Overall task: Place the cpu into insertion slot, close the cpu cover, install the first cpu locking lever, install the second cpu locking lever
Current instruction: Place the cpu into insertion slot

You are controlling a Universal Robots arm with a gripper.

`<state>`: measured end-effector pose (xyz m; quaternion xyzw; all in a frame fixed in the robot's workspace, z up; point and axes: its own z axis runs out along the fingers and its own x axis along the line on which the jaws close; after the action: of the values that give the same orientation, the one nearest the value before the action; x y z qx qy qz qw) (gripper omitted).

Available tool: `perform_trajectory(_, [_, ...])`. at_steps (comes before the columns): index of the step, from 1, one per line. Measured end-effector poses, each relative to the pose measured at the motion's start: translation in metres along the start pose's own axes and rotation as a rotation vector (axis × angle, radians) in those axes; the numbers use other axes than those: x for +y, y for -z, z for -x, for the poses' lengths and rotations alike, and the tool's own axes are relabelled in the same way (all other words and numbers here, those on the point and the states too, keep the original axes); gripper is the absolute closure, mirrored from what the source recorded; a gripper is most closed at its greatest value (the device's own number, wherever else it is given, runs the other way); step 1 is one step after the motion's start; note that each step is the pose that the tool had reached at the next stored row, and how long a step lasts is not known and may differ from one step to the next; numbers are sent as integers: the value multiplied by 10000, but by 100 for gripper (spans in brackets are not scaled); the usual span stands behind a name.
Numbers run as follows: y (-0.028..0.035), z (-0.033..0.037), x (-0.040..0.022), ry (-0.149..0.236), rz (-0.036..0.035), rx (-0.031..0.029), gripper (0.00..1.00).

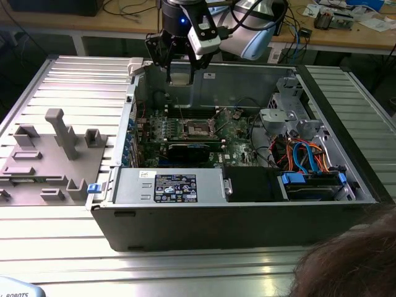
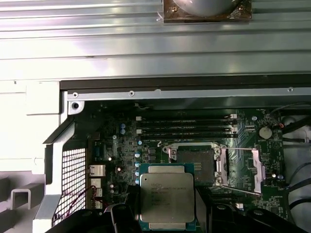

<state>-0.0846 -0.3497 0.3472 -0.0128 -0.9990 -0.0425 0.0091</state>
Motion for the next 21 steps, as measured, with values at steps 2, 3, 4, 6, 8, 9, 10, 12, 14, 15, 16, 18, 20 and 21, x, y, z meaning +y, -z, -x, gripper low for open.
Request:
perform_trajectory(2, [-4, -1, 0, 0, 0, -1, 46])
perform_trajectory(3, [-30, -9, -3, 0, 0, 0, 46])
perform_trajectory(4, [-56, -17, -5, 0, 0, 0, 46])
perform_trajectory(6, [-59, -19, -6, 0, 0, 0, 46])
perform_trajectory(8, [-63, -19, -6, 0, 1, -1, 46])
perform_trajectory(9, [-67, -19, -6, 0, 0, 0, 46])
perform_trajectory(10, [-73, -21, -7, 0, 1, -1, 46])
perform_trajectory(12, [-76, -21, -7, 0, 1, 0, 46])
perform_trajectory(14, [-82, -21, -7, 0, 1, -1, 46])
perform_trajectory(15, [-88, -21, -8, 0, 1, -1, 46])
perform_trajectory(16, [-94, -21, -8, 0, 1, 0, 46])
perform_trajectory(18, [-98, -21, -9, 0, 0, 0, 46])
perform_trajectory(20, [-106, -21, -9, 0, -2, 0, 46])
perform_trajectory(21, [-110, -21, -9, 0, -12, -2, 46])
